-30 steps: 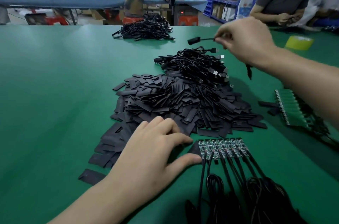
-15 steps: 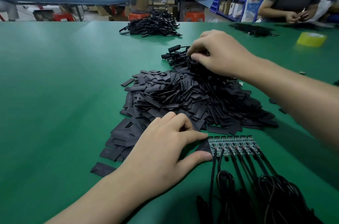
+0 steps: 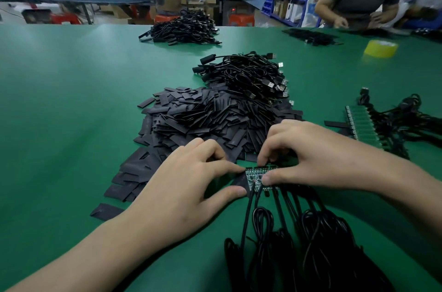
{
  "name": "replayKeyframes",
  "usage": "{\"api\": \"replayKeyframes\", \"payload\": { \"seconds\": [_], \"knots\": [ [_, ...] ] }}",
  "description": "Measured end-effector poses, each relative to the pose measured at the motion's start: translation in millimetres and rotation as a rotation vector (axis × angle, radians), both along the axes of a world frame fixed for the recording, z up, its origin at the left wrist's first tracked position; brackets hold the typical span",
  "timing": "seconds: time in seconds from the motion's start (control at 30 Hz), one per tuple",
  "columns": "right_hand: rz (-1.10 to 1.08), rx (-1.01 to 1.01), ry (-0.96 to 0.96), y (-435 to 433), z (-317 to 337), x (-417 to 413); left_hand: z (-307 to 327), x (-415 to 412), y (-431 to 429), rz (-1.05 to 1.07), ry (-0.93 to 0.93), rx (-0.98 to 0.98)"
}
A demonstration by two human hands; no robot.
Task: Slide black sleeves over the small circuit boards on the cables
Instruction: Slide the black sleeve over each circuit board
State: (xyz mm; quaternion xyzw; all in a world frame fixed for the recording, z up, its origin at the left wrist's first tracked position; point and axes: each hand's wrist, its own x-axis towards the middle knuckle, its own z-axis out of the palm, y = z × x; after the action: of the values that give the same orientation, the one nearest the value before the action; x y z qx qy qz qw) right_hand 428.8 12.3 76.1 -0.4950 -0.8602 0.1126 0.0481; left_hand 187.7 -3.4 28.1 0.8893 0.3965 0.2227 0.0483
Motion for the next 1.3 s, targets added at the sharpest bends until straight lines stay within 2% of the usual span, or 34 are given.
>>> {"api": "replayKeyframes", "payload": {
  "seconds": [0.1, 0.27, 0.37, 0.47, 0.6, 0.73, 0.87, 1.3],
  "knots": [
    [-0.027, -0.033, 0.121, -1.4, -3.2, -1.3, -0.3, -0.9, -0.2, 0.003, 0.010, 0.007],
    [-0.103, -0.165, 0.485, -4.5, -8.3, -2.8, -0.1, -1.9, 0.0, 0.036, -0.008, 0.028],
    [-0.097, -0.197, 0.598, -6.6, -12.8, -9.2, 1.2, -3.1, 1.5, 0.062, -0.195, 0.008],
    [-0.114, -0.176, 0.672, -9.7, -17.8, -15.0, 3.3, -3.7, -0.1, 0.054, -0.424, -0.149],
    [-0.125, -0.136, 0.720, -13.8, -20.7, -19.2, 8.5, -0.5, -3.3, 0.043, -0.617, -0.374],
    [-0.144, -0.203, 0.707, -17.4, -19.6, -21.6, 11.8, -0.5, -5.9, 0.034, -0.686, -0.440],
    [-0.146, -0.183, 0.719, -20.8, -17.8, -24.4, 16.1, 0.8, -8.3, 0.018, -0.798, -0.581],
    [-0.056, -0.339, 0.861, -18.9, -18.8, -23.1, 23.9, 3.3, -9.5, -0.045, -0.935, -0.849]
  ]
}}
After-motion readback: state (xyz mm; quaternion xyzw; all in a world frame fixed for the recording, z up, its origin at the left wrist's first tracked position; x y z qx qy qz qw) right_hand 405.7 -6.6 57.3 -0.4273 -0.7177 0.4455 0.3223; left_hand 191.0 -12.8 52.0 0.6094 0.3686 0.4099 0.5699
